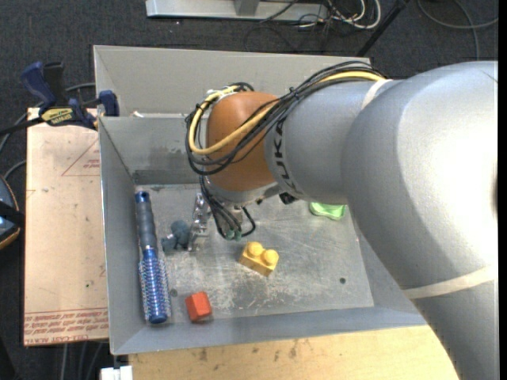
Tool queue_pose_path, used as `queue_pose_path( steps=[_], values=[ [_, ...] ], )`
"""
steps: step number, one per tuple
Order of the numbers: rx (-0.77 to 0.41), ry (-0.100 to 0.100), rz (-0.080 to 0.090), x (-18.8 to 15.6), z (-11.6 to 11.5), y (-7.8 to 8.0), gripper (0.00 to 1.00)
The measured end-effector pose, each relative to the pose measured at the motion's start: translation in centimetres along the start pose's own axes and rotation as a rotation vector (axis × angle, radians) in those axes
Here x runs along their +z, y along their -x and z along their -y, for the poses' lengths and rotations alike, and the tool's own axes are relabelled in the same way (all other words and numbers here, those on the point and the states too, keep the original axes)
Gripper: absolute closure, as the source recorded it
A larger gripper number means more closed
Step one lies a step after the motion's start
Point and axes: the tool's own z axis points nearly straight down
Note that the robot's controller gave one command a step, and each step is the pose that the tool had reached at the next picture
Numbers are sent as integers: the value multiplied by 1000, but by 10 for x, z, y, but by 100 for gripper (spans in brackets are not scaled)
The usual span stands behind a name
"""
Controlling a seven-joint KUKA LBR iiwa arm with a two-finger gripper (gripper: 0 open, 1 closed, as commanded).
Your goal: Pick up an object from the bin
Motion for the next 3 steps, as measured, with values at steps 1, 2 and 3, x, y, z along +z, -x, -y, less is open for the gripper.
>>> queue_pose_path(
  steps=[1,2,3],
  values=[
    [-68,-2,5,-130,-8,19,100],
    [-68,-4,-4,-124,-8,17,0],
    [90,-4,-6,0,-34,-10,0]
  ],
)
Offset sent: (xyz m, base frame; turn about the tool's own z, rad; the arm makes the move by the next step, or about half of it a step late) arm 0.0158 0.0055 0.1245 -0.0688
